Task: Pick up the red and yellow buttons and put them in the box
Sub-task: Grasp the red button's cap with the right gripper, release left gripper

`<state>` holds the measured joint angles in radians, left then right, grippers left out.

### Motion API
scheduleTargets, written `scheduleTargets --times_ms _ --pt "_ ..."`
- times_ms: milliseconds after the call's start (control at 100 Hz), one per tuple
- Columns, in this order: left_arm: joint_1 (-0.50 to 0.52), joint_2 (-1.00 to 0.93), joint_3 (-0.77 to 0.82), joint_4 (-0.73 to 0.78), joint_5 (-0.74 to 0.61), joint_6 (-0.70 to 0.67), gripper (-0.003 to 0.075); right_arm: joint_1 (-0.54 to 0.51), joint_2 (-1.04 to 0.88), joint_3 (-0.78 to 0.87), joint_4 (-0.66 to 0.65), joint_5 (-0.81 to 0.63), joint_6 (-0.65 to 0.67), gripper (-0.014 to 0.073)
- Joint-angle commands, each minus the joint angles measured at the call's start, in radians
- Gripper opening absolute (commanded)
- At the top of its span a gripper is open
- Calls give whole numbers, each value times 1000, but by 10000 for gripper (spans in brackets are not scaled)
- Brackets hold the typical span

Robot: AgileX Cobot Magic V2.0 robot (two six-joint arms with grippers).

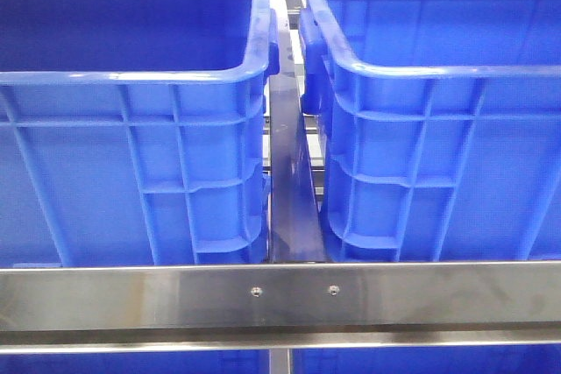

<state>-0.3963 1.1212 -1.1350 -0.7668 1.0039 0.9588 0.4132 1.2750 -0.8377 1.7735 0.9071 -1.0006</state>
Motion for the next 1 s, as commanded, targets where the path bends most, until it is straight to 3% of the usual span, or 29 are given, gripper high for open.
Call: scheduleTargets --times_ms 0,700,770,900,990 --pt "-10 -14 -27 -56 -32 -1 -19 0 -5 -60 75 78 -17 507" --pt "-10 -14 -27 -56 -28 -1 -19 94 111 -175 74 102 -17 494" --pt "-10 -14 -27 -56 -28 -1 -19 94 111 -175 74 102 -17 427" --pt "-10 -14 -27 -56 -28 -1 -19 95 111 -175 74 109 -17 179" --pt "-10 -14 -27 -56 -28 -1 -19 95 111 -175 74 117 -17 52"
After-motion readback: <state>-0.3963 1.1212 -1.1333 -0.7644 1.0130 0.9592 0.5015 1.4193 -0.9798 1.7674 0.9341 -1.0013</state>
